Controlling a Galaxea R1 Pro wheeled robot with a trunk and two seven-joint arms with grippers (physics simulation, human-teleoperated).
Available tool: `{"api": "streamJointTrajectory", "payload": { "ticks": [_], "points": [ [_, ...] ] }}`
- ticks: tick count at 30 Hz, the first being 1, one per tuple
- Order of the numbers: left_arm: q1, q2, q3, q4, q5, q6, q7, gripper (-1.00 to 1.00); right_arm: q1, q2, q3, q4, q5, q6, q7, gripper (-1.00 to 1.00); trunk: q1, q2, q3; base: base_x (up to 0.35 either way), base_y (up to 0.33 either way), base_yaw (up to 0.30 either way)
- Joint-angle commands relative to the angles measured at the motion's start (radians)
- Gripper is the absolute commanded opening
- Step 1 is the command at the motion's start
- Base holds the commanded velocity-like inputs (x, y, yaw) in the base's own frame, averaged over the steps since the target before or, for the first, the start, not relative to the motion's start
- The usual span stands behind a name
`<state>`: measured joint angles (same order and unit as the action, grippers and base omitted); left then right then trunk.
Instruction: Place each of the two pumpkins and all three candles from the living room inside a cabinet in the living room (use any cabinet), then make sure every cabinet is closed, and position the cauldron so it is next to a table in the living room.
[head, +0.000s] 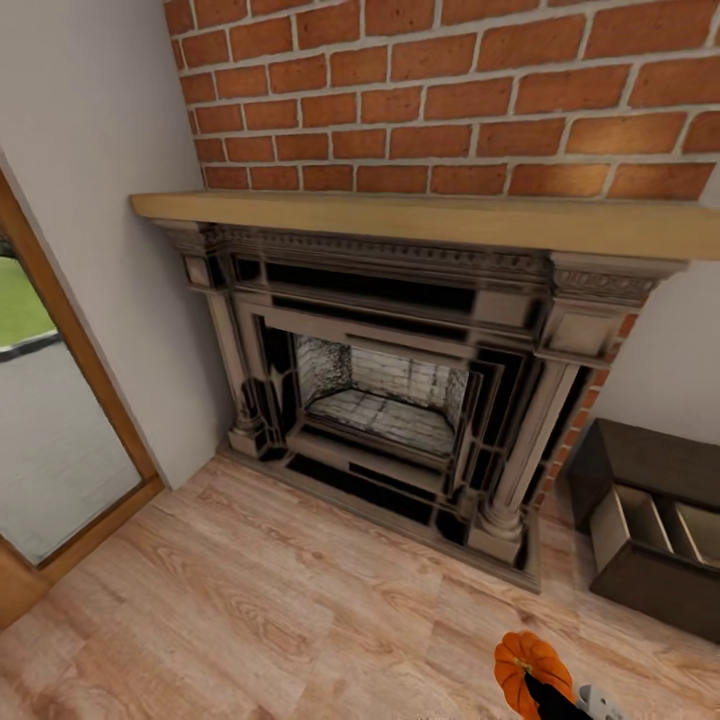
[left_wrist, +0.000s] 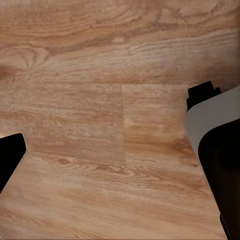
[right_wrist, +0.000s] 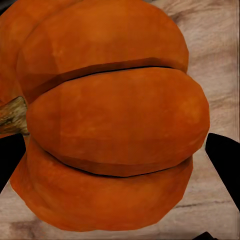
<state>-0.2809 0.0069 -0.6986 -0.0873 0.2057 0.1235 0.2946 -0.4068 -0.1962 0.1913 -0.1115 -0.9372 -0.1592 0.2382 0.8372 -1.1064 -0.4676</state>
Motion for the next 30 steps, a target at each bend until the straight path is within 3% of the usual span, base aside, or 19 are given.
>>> {"api": "streamJointTrajectory", "payload": {
  "ticks": [1,30],
  "points": [
    [0.000,0.001,-0.009,-0.003,0.009,0.007,0.004,1.00,-0.001,0.000,0.007,0.001,-0.011,-0.003,0.004,-1.00,0.000,-0.001,-0.001,0.000,0.000,-0.280],
    [0.000,0.001,-0.009,-0.003,0.009,0.007,0.004,1.00,-0.001,0.000,0.008,0.004,-0.011,-0.003,0.004,-1.00,0.000,-0.001,-0.001,0.000,0.000,-0.276]
  ]
}}
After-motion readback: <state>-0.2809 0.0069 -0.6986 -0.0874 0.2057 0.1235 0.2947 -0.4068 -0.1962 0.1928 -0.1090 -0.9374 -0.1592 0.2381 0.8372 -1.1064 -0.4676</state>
